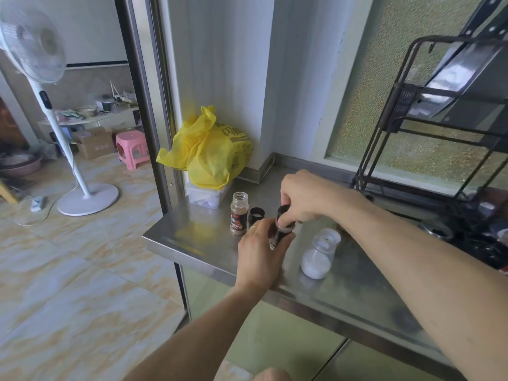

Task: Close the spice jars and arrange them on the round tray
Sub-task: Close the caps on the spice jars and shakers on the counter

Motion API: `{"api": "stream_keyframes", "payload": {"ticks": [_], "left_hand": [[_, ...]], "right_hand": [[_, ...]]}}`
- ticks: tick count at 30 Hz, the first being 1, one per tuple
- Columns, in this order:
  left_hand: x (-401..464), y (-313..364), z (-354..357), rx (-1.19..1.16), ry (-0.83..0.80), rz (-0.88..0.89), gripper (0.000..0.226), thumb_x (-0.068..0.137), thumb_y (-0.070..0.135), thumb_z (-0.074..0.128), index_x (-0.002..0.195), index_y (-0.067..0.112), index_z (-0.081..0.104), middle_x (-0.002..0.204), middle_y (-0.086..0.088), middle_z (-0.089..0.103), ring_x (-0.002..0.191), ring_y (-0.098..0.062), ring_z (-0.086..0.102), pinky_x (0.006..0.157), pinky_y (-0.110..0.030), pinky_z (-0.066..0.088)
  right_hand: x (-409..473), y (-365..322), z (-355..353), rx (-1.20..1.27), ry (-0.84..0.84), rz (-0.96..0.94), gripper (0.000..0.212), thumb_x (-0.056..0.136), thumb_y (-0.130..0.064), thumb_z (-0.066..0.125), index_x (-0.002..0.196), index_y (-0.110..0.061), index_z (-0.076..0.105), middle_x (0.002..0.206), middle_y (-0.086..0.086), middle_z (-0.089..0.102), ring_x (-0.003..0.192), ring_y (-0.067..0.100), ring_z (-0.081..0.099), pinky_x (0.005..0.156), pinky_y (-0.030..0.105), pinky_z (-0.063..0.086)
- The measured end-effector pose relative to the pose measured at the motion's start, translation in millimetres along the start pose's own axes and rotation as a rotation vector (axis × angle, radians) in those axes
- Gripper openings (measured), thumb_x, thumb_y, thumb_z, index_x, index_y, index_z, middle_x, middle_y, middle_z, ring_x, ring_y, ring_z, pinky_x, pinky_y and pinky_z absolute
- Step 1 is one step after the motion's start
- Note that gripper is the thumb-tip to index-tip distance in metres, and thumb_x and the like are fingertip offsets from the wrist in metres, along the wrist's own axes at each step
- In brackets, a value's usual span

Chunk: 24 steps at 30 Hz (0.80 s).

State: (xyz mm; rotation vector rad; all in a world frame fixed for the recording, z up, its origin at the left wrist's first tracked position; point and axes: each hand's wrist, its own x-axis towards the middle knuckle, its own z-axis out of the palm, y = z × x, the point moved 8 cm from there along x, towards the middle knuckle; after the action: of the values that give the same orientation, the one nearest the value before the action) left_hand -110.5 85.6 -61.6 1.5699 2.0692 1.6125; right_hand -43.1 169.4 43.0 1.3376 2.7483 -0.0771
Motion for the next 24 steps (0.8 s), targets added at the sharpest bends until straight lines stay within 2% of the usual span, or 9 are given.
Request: {"api": "stream_keyframes", "payload": {"ticks": [3,7,10,12,15,16,18,21,24], "left_hand": [[0,2,1,0.002,0.002,-0.034,0.032,0.082,0.044,0.078,0.099,0.019,0.066,0.087,0.007,0.070,0.083,-0.017,0.066,0.074,-0.034,0.051],[0,-7,8,-0.011,-0.079,-0.111,0.041,0.075,0.052,0.079,0.104,0.025,0.068,0.096,0.009,0.075,0.091,-0.014,0.071,0.083,-0.039,0.057],[-1,-10,3,0.017,-0.154,-0.117,0.070,0.075,0.048,0.081,0.136,0.021,0.057,0.129,0.005,0.068,0.118,-0.016,0.064,0.101,-0.036,0.051],[-5,-7,-16,-0.004,-0.112,-0.077,0.070,0.079,0.036,0.077,0.142,0.018,0.052,0.135,0.004,0.064,0.122,-0.014,0.061,0.104,-0.033,0.049],[-8,-4,-61,-0.032,0.123,0.040,0.042,0.080,0.005,0.068,0.119,0.020,0.063,0.109,0.008,0.066,0.100,-0.010,0.064,0.090,-0.028,0.050],[-4,-6,-73,-0.015,0.207,0.034,0.037,0.083,0.003,0.069,0.114,0.021,0.062,0.105,0.009,0.062,0.097,-0.011,0.062,0.087,-0.028,0.049],[12,-21,-82,-0.002,0.288,-0.059,0.036,0.089,0.019,0.074,0.120,0.023,0.056,0.114,0.011,0.055,0.105,-0.015,0.059,0.091,-0.032,0.048],[32,-48,-63,-0.004,0.121,-0.228,0.066,0.085,0.040,0.077,0.140,0.023,0.045,0.133,0.008,0.052,0.127,-0.020,0.054,0.105,-0.040,0.047],[39,-58,-49,0.040,0.010,-0.238,0.072,0.081,0.043,0.081,0.141,0.020,0.047,0.138,0.003,0.059,0.128,-0.019,0.055,0.107,-0.040,0.046]], "right_hand": [[-1,-1,2,-0.035,0.013,-0.006,0.030,0.063,-0.025,0.080,0.054,-0.005,0.058,0.050,0.006,0.047,0.048,0.027,0.039,0.043,0.027,0.032],[0,-4,12,-0.106,-0.026,-0.011,0.025,0.064,-0.022,0.076,0.054,-0.009,0.057,0.054,0.006,0.050,0.047,0.027,0.042,0.041,0.025,0.031],[4,-2,10,-0.073,-0.129,0.039,0.038,0.064,-0.047,0.079,0.072,-0.012,0.067,0.068,0.005,0.063,0.056,0.024,0.058,0.048,0.025,0.043],[15,1,-1,-0.015,-0.102,0.030,0.053,0.071,-0.067,0.069,0.075,-0.014,0.064,0.071,0.006,0.064,0.066,0.028,0.062,0.054,0.030,0.043],[45,9,-13,0.201,-0.059,-0.006,0.040,0.094,-0.047,0.060,0.098,-0.009,0.072,0.084,0.013,0.074,0.066,0.024,0.068,0.057,0.027,0.048],[55,7,-8,0.246,-0.100,-0.027,0.031,0.096,-0.038,0.063,0.110,-0.013,0.071,0.092,0.011,0.075,0.067,0.019,0.069,0.059,0.026,0.052],[73,-1,11,0.312,-0.237,-0.057,0.035,0.092,-0.030,0.072,0.125,-0.020,0.066,0.102,0.007,0.072,0.079,0.019,0.073,0.069,0.031,0.062],[95,-13,48,0.284,-0.393,-0.063,0.050,0.082,-0.028,0.083,0.128,-0.027,0.061,0.088,0.001,0.068,0.074,0.017,0.072,0.071,0.031,0.064],[107,-20,72,0.228,-0.443,-0.070,0.055,0.071,-0.028,0.091,0.120,-0.028,0.065,0.099,0.005,0.073,0.082,0.023,0.077,0.076,0.041,0.066]]}}
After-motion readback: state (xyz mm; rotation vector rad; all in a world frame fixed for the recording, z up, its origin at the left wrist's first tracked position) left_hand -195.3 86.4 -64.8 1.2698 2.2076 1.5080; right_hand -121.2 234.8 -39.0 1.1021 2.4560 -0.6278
